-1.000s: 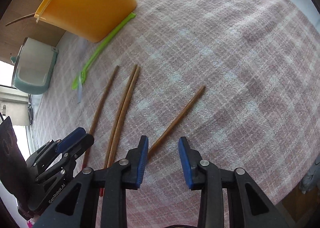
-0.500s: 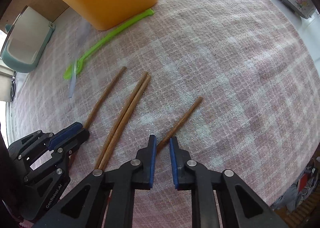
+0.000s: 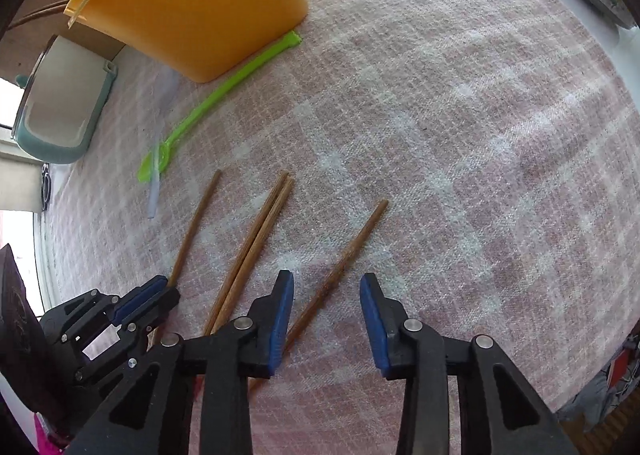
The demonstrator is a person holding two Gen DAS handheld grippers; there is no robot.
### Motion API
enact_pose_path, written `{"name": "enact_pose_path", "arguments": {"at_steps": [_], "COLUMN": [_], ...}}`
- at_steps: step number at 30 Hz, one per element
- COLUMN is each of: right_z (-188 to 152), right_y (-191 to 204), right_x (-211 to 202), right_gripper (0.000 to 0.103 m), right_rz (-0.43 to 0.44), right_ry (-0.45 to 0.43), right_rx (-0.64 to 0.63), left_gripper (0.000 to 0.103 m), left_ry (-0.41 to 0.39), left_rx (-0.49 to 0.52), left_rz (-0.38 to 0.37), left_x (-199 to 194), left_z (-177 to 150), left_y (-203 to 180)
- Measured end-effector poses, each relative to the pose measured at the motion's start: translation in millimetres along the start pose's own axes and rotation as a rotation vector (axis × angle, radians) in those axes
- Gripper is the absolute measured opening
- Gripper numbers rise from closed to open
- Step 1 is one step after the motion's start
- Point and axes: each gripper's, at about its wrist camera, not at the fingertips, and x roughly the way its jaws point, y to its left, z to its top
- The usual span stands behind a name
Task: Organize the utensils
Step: 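Grasp a red-tipped chopstick with the left tool while the right tool grasps another chopstick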
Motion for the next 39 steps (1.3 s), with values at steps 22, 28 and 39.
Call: {"name": "enact_pose_path", "arguments": {"at_steps": [22,28,39], "right_z": [-41.4,-40.5,-26.0], "right_y": [60.2,47.9,26.5], "right_x": [26.4,23.3,7.7], "right_gripper": [0.008,0.004,0.004], "right_rz": [-0.118,-0.100,-0.003], "right_ry": [-0.021,-0.043,-0.103], "right_rx": [-0.004,-0.060,-0.094], "left_gripper": [0.007,0.004,0.004], "left_ry": [-0.008,-0.017,-0.045], "left_rx": [0.055,-0.044,-0.219], "left_rz": [0.006,-0.039,-0.117], "left_x": [10.2,1.3,-9.4], "left_z": [19.3,9.4,-9.3], "left_y": [-3.7,12.4,39.1]}}
